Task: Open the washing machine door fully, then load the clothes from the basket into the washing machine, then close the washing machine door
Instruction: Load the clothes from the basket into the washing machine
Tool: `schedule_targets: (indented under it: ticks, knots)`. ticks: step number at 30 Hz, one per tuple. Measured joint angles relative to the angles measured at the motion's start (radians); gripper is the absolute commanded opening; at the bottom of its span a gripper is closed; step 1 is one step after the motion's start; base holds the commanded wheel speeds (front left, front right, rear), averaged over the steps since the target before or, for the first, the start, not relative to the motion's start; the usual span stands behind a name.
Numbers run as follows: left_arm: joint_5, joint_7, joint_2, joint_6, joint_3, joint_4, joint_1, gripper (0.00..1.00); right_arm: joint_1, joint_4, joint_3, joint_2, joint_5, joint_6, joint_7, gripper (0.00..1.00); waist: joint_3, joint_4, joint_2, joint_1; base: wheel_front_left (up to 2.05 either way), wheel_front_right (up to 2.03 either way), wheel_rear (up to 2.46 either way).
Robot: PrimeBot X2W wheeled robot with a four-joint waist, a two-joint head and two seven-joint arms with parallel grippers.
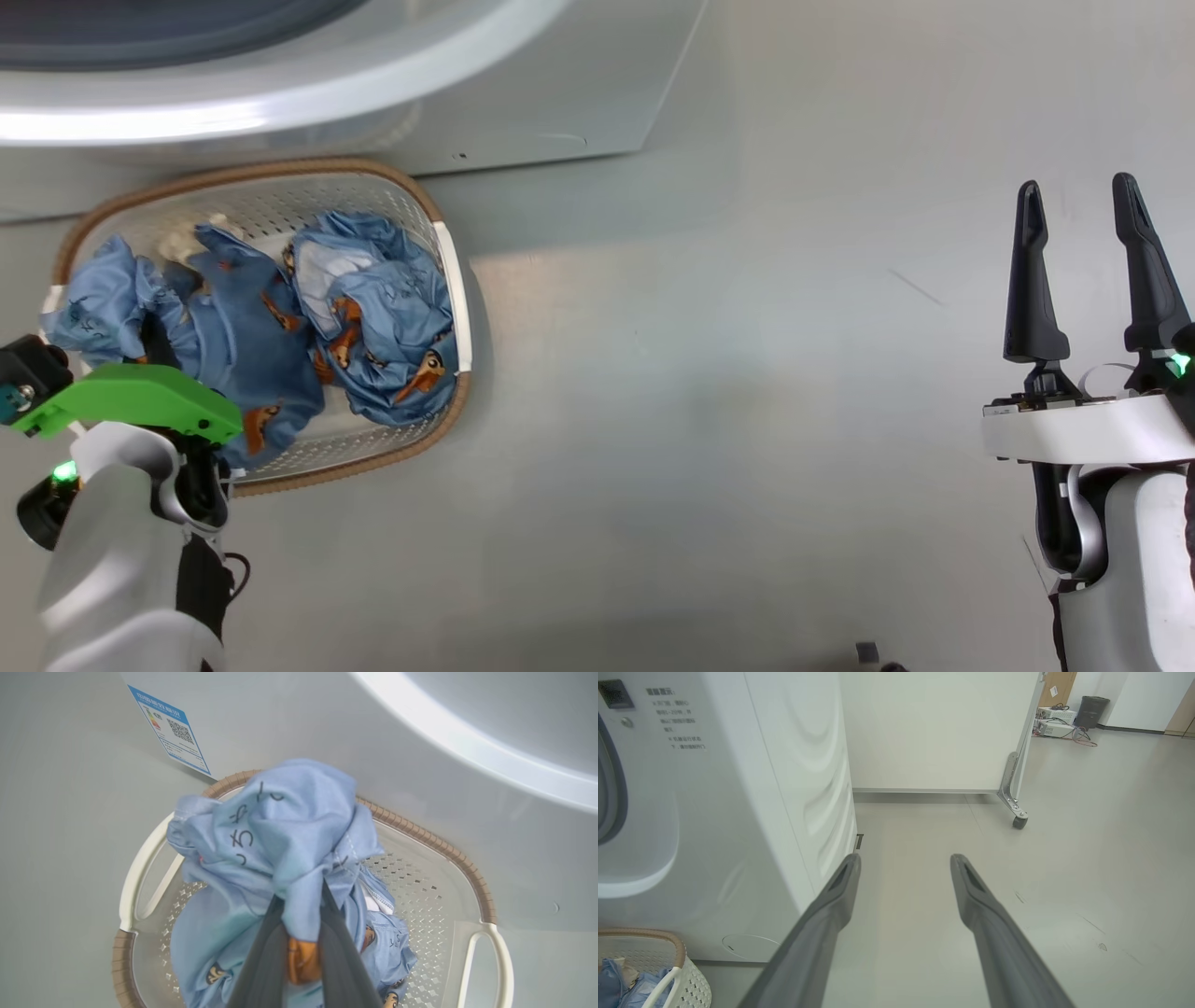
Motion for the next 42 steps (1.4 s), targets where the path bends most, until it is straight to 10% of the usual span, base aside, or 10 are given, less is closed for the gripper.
schedule_targets:
  ticks: [42]
  knots:
    - [0.127, -0.077, -0.035, -0.004, -0.009, -0.594, 0.660, 0.00, 0.328, 0.071, 0.022, -0.047, -0.008, 0.009, 0.000, 1.00, -0.610, 0.042, 0.0000, -0.0001, 0.00, 0.00, 0.00]
